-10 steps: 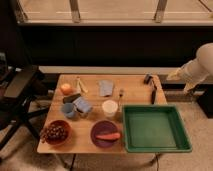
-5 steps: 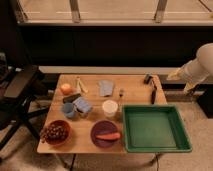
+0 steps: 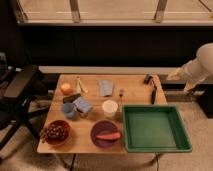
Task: Place brush in tray
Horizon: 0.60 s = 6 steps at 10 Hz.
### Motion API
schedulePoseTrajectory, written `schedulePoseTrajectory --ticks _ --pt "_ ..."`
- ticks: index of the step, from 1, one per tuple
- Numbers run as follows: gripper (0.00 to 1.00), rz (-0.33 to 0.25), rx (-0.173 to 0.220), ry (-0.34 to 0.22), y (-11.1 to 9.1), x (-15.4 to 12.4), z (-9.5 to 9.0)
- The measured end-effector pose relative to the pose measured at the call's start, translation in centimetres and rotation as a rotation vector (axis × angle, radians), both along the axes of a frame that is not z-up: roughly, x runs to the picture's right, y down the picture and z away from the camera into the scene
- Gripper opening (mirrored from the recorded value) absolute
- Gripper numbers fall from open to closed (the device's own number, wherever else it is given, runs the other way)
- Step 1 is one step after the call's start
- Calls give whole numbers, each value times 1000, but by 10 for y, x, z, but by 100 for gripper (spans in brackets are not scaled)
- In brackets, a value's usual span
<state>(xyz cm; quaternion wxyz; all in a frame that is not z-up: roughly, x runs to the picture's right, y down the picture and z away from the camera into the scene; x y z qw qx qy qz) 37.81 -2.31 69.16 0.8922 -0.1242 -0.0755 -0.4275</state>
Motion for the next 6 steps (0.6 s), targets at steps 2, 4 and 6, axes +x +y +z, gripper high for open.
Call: schedulePoseTrajectory --ticks 2,4,6 --pt "63 0 0 0 0 0 0" --pt "63 0 0 0 0 0 0" --pt "63 0 10 -2 -2 -1 2"
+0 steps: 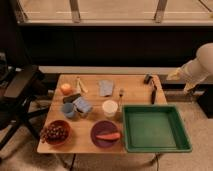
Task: Place brush in tray
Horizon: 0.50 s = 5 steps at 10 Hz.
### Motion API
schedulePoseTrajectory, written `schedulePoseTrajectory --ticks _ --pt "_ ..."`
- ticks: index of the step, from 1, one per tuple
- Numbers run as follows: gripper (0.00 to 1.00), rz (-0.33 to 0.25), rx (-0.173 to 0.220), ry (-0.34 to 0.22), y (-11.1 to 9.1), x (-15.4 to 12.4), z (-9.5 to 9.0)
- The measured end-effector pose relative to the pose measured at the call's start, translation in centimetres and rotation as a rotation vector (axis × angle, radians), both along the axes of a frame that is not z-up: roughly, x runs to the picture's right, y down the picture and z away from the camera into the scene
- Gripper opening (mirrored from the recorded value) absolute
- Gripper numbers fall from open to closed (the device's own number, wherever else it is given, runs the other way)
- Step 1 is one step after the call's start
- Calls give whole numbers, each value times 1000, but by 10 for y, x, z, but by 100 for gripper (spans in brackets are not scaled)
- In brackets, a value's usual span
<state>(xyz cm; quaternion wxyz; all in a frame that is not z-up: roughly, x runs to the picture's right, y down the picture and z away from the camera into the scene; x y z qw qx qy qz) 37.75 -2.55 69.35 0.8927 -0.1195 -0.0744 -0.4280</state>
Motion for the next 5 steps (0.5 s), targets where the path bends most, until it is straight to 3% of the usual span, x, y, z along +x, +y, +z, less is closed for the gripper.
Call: schedulePoseTrajectory --ticks 1,2,5 --pt "63 2 8 -3 -1 0 4" --pt "63 -2 20 -12 0 -6 19" --pt "63 -58 21 -36 16 -44 51"
